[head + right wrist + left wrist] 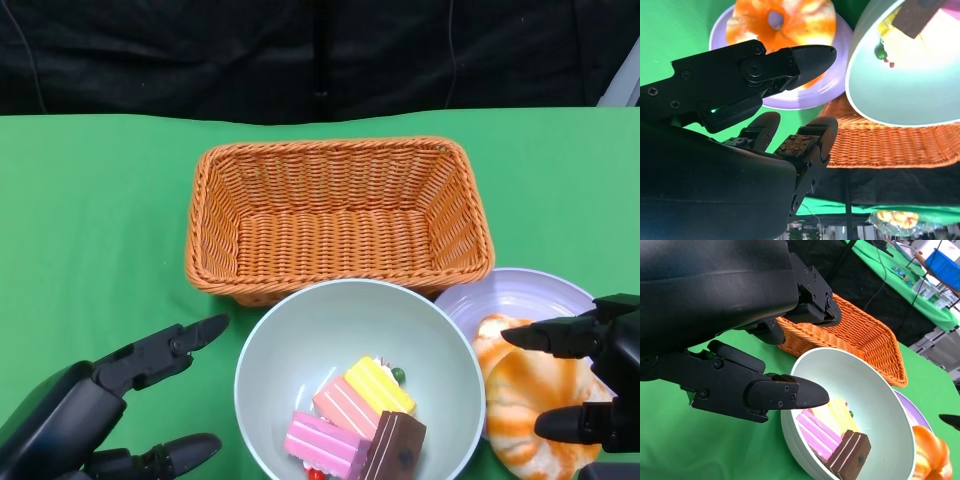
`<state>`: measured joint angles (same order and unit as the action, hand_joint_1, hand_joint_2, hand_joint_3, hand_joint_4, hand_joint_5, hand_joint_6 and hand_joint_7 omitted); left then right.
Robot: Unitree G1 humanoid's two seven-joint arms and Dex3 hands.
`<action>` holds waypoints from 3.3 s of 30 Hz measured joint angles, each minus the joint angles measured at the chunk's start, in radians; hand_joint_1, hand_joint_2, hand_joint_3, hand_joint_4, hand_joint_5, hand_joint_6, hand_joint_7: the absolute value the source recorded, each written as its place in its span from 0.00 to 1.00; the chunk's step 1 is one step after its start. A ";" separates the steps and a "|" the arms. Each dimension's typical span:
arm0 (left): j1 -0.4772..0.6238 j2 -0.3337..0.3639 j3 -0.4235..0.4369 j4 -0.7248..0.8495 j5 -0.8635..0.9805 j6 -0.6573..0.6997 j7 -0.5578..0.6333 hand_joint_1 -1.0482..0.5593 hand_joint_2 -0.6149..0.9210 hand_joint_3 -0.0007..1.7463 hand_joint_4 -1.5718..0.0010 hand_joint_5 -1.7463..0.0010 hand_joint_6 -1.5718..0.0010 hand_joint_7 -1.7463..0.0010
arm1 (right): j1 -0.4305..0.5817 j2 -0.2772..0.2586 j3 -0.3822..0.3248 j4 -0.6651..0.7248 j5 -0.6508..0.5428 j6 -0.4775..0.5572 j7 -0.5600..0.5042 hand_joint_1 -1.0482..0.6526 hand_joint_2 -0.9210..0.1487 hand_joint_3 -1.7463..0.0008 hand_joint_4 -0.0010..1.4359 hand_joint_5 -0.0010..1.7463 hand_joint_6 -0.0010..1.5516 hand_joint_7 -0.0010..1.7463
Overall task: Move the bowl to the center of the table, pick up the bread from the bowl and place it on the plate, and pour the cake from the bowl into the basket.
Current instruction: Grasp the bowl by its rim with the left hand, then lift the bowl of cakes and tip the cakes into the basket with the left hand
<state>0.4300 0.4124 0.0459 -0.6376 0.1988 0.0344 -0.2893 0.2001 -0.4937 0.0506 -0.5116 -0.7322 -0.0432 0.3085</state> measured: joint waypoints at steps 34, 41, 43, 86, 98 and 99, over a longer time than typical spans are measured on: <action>-0.415 0.168 -0.038 0.528 0.767 -1.076 0.472 0.34 0.97 0.01 0.79 0.59 0.63 0.95 | 0.231 0.282 -0.101 -0.167 0.434 -0.213 -0.193 0.42 0.01 0.85 0.17 0.75 0.36 0.16; -0.506 0.191 -0.141 0.595 0.875 -1.087 0.557 0.33 0.93 0.00 0.71 0.54 0.53 0.92 | 0.210 0.338 -0.090 -0.123 0.506 -0.295 -0.224 0.43 0.24 0.56 0.21 0.86 0.07 0.77; -0.542 0.207 -0.181 0.628 0.935 -1.086 0.606 0.33 0.94 0.00 0.74 0.49 0.54 0.93 | 0.202 0.344 -0.086 -0.113 0.525 -0.311 -0.227 0.44 0.30 0.50 0.20 0.88 0.06 0.80; -0.667 0.443 -0.573 0.705 0.923 -0.977 1.024 0.50 0.98 0.00 0.39 0.00 0.49 0.06 | 0.228 0.427 -0.062 -0.075 0.554 -0.433 -0.280 0.41 0.30 0.47 0.28 0.90 0.07 0.80; -0.643 0.391 -0.374 0.658 0.857 -1.008 0.986 0.52 1.00 0.04 0.38 0.00 0.56 0.00 | 0.233 0.401 -0.044 -0.038 0.515 -0.440 -0.245 0.40 0.14 0.66 0.31 0.79 0.13 0.73; -0.646 0.387 -0.363 0.656 0.856 -1.010 0.983 0.52 1.00 0.04 0.38 0.00 0.56 0.00 | 0.234 0.401 -0.043 -0.035 0.514 -0.440 -0.245 0.40 0.14 0.66 0.31 0.79 0.13 0.73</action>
<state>-0.2159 0.7992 -0.3166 0.0185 1.0548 -0.9755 0.6935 0.4341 -0.0922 0.0076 -0.5465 -0.2178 -0.4834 0.0634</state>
